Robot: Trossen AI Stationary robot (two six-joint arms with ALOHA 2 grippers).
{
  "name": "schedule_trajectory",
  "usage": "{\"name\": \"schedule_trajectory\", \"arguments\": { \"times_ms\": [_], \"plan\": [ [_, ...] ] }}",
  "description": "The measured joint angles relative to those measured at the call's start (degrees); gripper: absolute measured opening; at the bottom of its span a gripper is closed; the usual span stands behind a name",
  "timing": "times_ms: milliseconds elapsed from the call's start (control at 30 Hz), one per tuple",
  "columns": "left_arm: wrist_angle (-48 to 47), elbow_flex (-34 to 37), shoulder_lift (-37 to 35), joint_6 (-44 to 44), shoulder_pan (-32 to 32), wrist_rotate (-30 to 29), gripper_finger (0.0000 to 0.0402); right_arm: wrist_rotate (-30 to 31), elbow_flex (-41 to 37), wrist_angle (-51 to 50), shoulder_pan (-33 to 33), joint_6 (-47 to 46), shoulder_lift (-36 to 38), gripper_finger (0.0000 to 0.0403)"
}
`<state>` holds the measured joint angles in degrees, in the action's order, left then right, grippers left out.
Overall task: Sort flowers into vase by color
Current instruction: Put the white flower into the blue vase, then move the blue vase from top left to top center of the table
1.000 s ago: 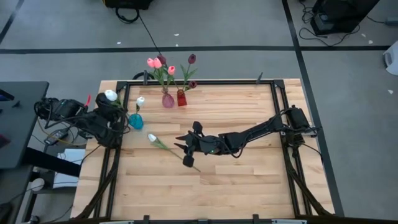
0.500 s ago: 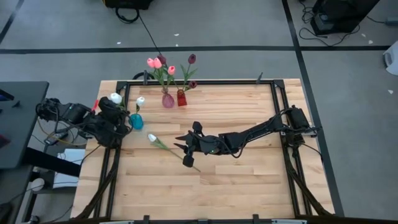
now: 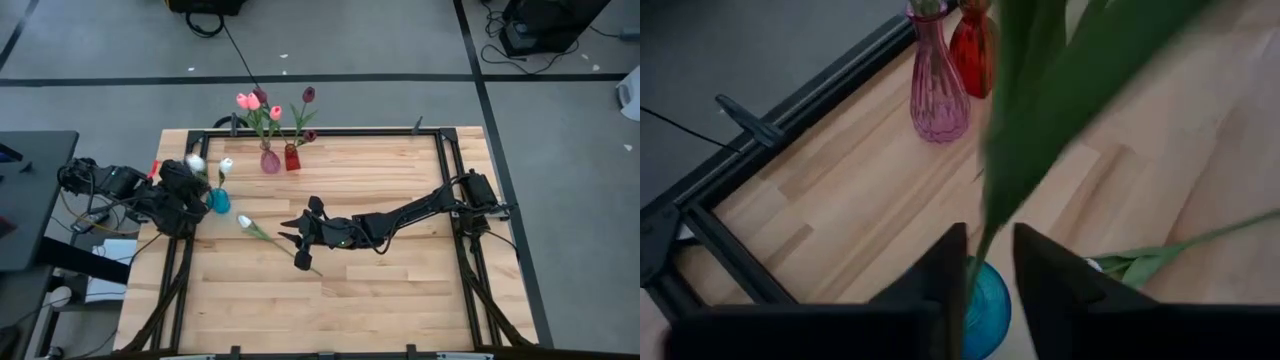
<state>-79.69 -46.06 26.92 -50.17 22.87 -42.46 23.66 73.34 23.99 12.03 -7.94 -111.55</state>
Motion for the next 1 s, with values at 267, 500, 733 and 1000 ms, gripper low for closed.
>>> {"name": "schedule_trajectory", "arguments": {
  "times_ms": [267, 500, 733, 1000],
  "plan": [
    [-2.84, -1.35, 0.02, 0.24, 0.00, 8.40, 0.0169, 0.02, 0.00, -0.07, 0.00, 0.13, 0.00, 0.0123],
    [-3.04, -0.57, 2.06, -1.72, 0.02, 20.44, 0.0172, -0.98, 0.02, -0.42, -0.60, 0.37, 0.00, 0.0123],
    [-3.90, 0.63, 12.55, -1.49, 0.02, 21.09, 0.0172, -9.03, 0.02, -2.13, -3.27, -2.74, 0.00, 0.0122],
    [-2.31, -1.52, 21.20, 0.41, 0.07, 20.74, 0.0172, -13.33, 0.02, -4.37, -3.97, -1.66, 0.02, 0.0121]
  ]
}}
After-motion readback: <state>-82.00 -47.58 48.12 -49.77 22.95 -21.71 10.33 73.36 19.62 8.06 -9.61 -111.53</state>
